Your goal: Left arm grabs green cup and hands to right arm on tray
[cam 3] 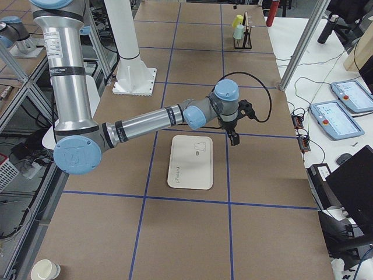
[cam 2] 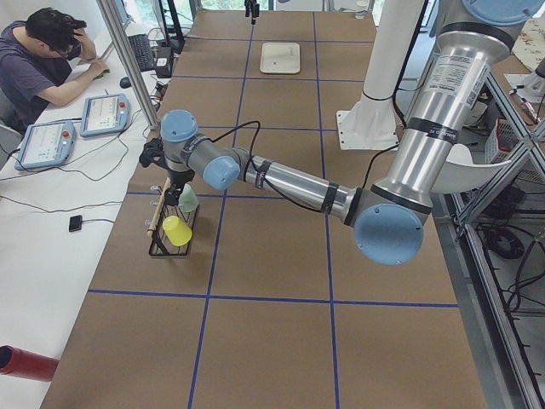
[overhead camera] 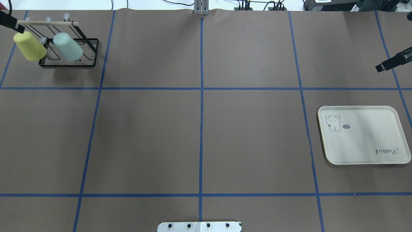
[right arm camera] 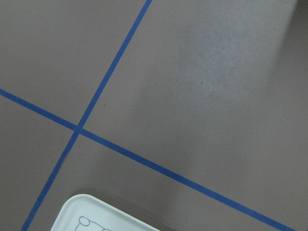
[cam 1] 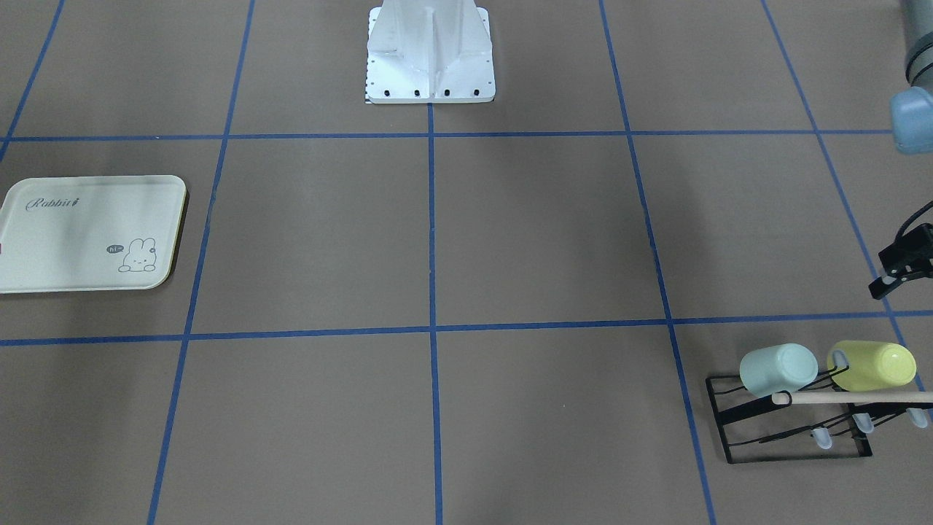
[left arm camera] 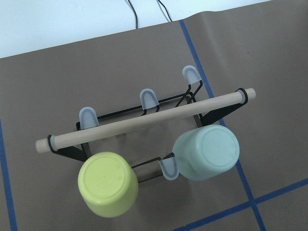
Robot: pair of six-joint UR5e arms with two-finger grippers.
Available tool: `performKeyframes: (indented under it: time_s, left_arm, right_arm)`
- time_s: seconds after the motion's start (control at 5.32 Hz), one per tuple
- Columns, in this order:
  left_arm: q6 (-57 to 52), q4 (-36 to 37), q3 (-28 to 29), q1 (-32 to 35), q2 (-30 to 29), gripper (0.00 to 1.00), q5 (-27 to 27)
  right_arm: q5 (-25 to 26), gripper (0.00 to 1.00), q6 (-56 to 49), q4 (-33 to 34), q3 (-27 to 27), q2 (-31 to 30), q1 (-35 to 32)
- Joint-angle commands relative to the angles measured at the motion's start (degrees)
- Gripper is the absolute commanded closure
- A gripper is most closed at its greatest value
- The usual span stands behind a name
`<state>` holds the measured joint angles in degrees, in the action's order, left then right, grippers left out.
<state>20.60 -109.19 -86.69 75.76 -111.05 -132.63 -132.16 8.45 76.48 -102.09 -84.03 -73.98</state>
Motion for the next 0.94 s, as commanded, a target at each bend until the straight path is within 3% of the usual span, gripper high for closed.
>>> performKeyframes:
  time_s: [0.0, 0.75]
  left_arm:
    - [8.19, 0.12, 2.48, -4.11, -3.03, 0.0, 1.94]
    - [12.8, 3.1, 4.32, -10.63, -6.11, 0.0, 10.97]
  right_arm:
    - [0.06, 0.0, -0.02, -0.02, 0.05, 0.0, 0.06]
    - [0.06, 0.0, -0.02, -0.02, 0.14, 0.0, 0.06]
